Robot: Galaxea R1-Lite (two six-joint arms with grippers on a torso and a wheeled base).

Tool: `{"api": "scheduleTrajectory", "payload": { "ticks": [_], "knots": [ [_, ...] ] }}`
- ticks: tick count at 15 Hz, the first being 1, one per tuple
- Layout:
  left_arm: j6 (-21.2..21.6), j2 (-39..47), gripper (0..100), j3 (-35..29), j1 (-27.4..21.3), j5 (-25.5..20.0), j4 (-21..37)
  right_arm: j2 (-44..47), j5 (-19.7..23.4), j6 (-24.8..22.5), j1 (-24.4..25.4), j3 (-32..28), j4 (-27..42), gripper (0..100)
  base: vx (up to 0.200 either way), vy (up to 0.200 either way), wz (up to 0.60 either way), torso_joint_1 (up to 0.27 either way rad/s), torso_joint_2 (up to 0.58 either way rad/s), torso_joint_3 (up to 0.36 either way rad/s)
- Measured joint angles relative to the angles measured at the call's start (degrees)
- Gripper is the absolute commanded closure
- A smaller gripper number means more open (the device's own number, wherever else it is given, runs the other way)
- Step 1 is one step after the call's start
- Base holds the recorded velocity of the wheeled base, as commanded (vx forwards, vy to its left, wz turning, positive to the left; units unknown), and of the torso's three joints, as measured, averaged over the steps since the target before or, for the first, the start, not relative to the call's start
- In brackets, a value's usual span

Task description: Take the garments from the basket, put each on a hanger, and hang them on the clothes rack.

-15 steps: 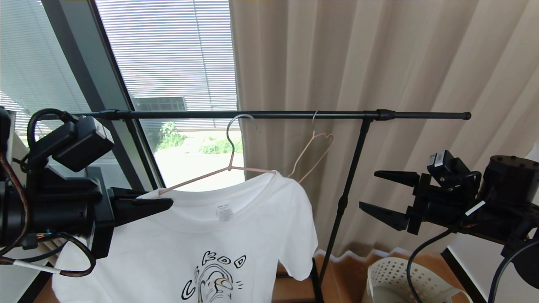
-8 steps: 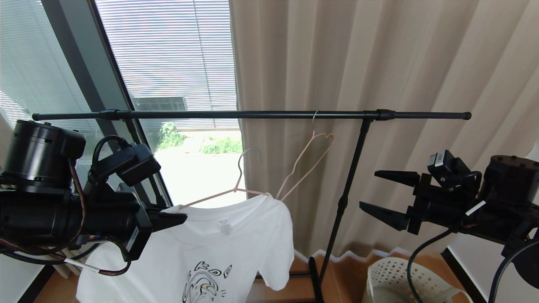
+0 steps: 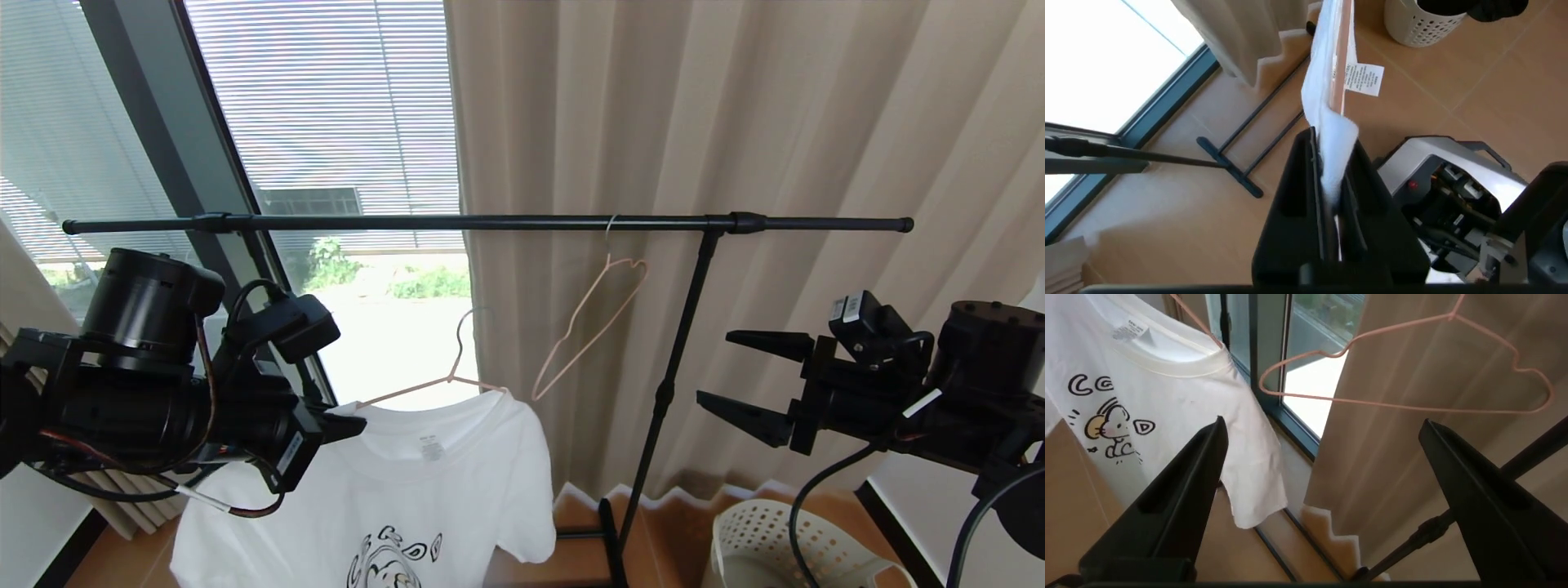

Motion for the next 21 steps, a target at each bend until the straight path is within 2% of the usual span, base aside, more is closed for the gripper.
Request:
{"api": "scheduleTrajectory", "payload": {
  "ticks": [3, 5, 10, 15, 18, 21],
  "knots": [
    [-3.94, 1.94, 100, -0.45, 0.77, 0.60, -4.08, 0.00, 0.00, 0.05, -0.04, -0.02, 0.00, 0, 0.000, 0.000, 0.00, 0.000, 0.00, 0.000],
    [-5.75, 3.67, 100, -0.99, 1.04, 2.95, -7.57, 0.02, 0.00, 0.05, -0.04, -0.15, 0.02, 0, 0.000, 0.000, 0.00, 0.000, 0.00, 0.000],
    [-14.46, 8.79, 100, -6.49, 0.77, 3.91, -13.82, 0.18, 0.00, 0.10, -0.04, -0.30, 0.10, 0, 0.000, 0.000, 0.00, 0.000, 0.00, 0.000],
    [-21.52, 15.88, 100, -9.87, 0.71, 3.94, -27.56, 0.35, 0.00, 0.05, -0.11, -0.30, 0.02, 0, 0.000, 0.000, 0.00, 0.000, 0.00, 0.000],
    [-24.99, 19.66, 100, -13.59, 0.66, 3.94, -28.77, 0.35, 0.00, 0.10, -0.22, -0.30, 0.00, 0, 0.000, 0.000, 0.00, 0.000, 0.00, 0.000],
    [-25.61, 22.47, 100, -16.30, 0.63, 3.96, -28.79, 0.38, 0.02, 0.02, -0.22, -0.35, 0.00, 0, 0.000, 0.000, 0.00, 0.000, 0.00, 0.000]
  ]
}}
